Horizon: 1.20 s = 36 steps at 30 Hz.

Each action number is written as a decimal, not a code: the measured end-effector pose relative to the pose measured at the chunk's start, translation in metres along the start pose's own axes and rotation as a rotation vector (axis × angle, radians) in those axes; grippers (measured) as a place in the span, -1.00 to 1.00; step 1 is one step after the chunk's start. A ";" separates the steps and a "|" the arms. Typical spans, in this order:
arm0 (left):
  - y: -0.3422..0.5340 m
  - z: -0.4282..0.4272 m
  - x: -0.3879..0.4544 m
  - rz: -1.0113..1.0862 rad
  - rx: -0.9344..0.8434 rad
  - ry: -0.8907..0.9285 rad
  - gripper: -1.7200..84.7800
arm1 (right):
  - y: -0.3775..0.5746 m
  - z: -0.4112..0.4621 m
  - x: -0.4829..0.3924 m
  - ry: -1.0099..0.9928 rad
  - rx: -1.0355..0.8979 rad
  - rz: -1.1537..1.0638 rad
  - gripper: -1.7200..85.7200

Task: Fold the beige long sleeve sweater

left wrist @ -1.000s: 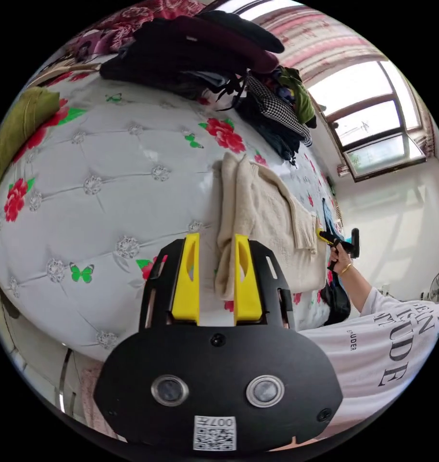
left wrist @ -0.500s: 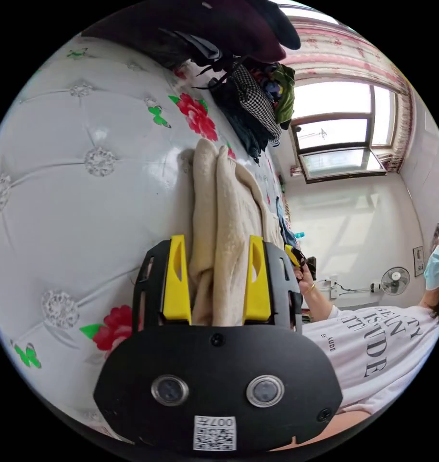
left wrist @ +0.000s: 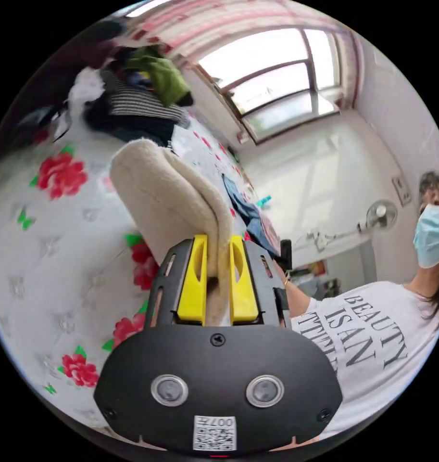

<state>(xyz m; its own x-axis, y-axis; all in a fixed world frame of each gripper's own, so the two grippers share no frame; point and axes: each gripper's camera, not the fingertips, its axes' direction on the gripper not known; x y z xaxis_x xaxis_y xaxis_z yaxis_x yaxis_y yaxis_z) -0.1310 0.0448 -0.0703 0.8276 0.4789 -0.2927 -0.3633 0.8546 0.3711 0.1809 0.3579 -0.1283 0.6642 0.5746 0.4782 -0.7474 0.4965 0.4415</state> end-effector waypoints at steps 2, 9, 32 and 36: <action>-0.027 0.038 0.044 0.062 -0.101 -0.039 -0.79 | 0.007 -0.019 0.000 0.001 0.046 0.004 -0.97; -0.051 0.275 0.147 0.250 -0.369 -0.003 -0.69 | 0.040 -0.057 0.055 0.021 0.146 0.154 -0.96; 0.044 0.184 0.029 0.114 -0.061 -0.327 -0.73 | 0.013 -0.013 0.101 -0.023 -0.008 0.039 -0.71; 0.052 0.175 -0.030 -0.122 -0.122 -0.251 -0.64 | 0.013 -0.005 0.134 -0.075 -0.041 0.103 -0.65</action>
<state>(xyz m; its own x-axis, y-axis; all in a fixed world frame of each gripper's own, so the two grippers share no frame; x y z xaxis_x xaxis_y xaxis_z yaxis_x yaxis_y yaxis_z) -0.1002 0.0397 0.1122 0.9427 0.3193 -0.0964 -0.2904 0.9279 0.2336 0.2600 0.4440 -0.0622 0.5817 0.5747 0.5756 -0.8110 0.4640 0.3564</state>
